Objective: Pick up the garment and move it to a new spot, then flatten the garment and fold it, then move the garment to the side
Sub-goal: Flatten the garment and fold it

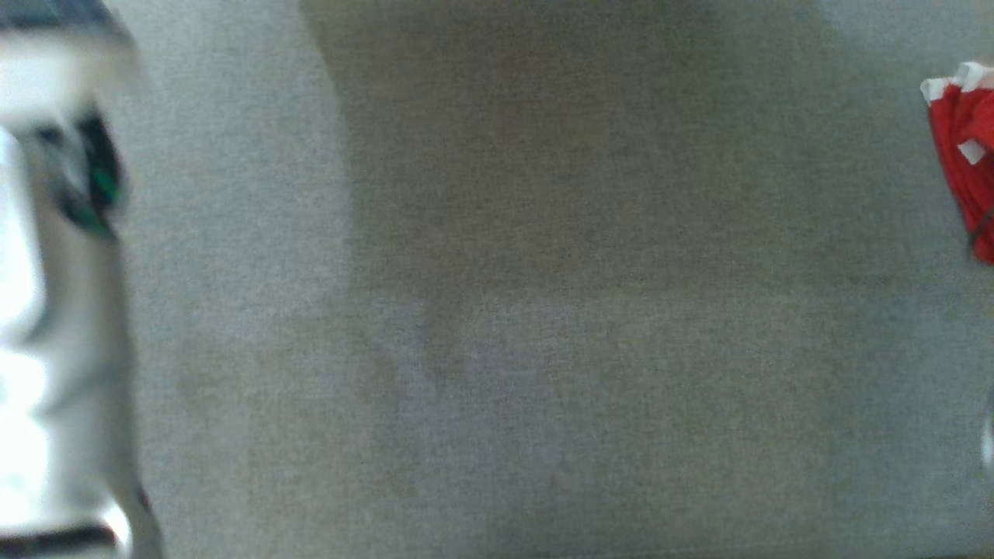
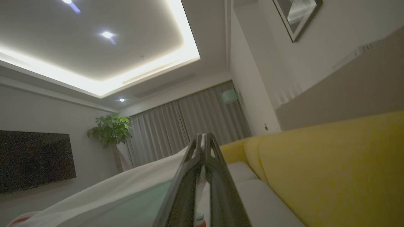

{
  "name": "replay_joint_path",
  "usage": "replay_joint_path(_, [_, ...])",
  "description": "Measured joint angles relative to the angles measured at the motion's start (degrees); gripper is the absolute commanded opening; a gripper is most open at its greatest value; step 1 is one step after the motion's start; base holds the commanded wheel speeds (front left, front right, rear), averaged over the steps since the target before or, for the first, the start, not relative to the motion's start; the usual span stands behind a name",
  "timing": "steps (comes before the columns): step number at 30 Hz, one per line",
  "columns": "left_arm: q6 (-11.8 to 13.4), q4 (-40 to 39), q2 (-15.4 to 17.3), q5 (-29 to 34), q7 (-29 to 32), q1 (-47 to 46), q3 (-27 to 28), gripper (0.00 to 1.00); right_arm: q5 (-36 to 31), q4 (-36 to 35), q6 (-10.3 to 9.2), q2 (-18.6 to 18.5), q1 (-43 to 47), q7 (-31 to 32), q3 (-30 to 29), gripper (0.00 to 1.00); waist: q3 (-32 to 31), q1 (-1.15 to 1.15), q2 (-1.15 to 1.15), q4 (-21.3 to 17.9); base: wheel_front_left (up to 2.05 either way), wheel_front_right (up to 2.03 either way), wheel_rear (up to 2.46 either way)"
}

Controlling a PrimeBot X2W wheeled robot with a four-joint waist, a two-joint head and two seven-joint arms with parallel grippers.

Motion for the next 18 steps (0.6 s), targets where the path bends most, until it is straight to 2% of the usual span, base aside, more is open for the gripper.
replay_joint_path(2, [-1.5, 4.4, -2.5, -0.2, 0.0, 7.7, 0.4, 0.00, 1.8, 1.5, 0.00, -0.2, 9.3, 0.0, 1.4, 0.00, 0.7, -0.02, 0.00, -0.4, 0.00, 0.00, 0.00])
replay_joint_path(8, [-3.8, 10.7, -8.2, -1.3, 0.3, 18.6, 1.9, 0.00, 7.4, 3.0, 0.00, -0.6, 21.7, 0.1, 4.3, 0.00, 0.5, -0.05, 0.00, -0.5, 0.00, 0.00, 0.00])
replay_joint_path(13, [-4.5, 13.4, -10.4, -2.2, 0.3, 26.4, 3.2, 0.00, 11.9, 2.2, 0.00, -0.8, 31.2, 0.1, 6.0, 0.00, 0.3, -0.03, 0.00, -0.4, 0.00, 0.00, 0.00])
replay_joint_path(18, [-5.0, 13.0, -10.8, -2.3, 0.3, 30.1, 4.1, 0.00, 13.5, 0.1, 0.00, -0.6, 41.5, 0.1, 6.0, 0.00, -0.7, -0.03, 0.00, -0.3, 0.00, 0.00, 0.00])
